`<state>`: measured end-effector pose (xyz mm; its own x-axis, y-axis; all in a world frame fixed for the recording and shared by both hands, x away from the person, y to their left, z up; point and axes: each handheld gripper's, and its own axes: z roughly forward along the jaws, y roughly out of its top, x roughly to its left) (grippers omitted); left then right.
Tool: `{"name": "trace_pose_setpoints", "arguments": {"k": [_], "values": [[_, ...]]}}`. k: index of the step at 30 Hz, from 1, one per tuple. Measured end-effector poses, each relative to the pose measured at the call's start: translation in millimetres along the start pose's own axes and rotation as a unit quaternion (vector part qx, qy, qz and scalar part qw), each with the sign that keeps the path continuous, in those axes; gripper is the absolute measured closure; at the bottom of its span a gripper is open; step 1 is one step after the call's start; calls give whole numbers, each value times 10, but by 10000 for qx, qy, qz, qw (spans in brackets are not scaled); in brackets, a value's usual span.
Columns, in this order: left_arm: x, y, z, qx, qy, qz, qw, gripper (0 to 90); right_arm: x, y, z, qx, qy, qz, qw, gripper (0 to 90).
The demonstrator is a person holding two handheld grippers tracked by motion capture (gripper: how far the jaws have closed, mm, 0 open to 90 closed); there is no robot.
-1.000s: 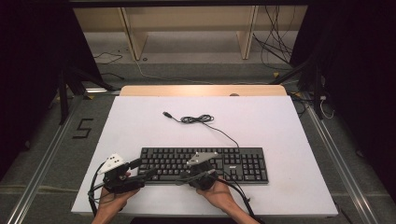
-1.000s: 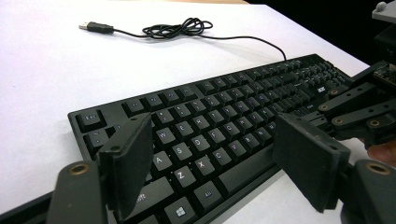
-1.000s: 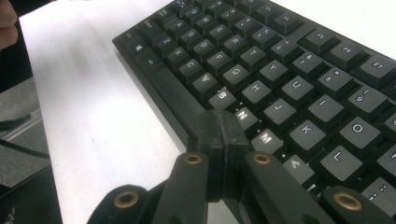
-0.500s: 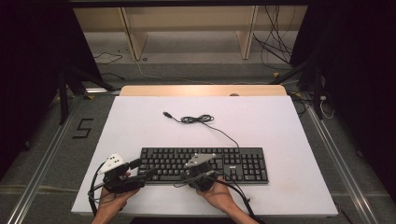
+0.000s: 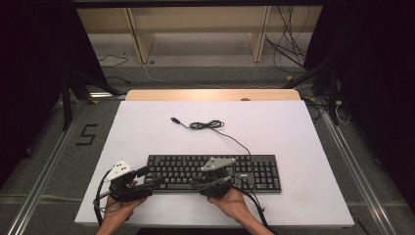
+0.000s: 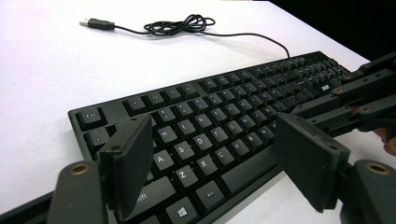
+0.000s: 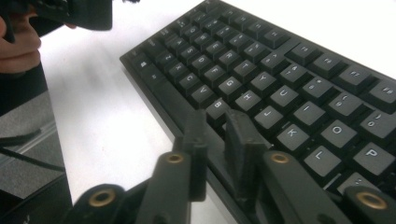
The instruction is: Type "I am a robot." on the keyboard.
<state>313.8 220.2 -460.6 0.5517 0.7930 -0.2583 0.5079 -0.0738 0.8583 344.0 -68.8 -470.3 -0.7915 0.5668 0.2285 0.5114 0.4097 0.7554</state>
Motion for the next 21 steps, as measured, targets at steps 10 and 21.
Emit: {"name": "trace_pose_setpoints", "arguments": {"k": [10, 21], "values": [[23, 21, 34, 76, 74, -72, 9999, 322, -34, 5, -105, -160, 31, 55, 9999, 614], [36, 64, 91, 214, 158, -104, 9996, 440, -72, -3, -186, -256, 43, 184, 9995, 486]]}}
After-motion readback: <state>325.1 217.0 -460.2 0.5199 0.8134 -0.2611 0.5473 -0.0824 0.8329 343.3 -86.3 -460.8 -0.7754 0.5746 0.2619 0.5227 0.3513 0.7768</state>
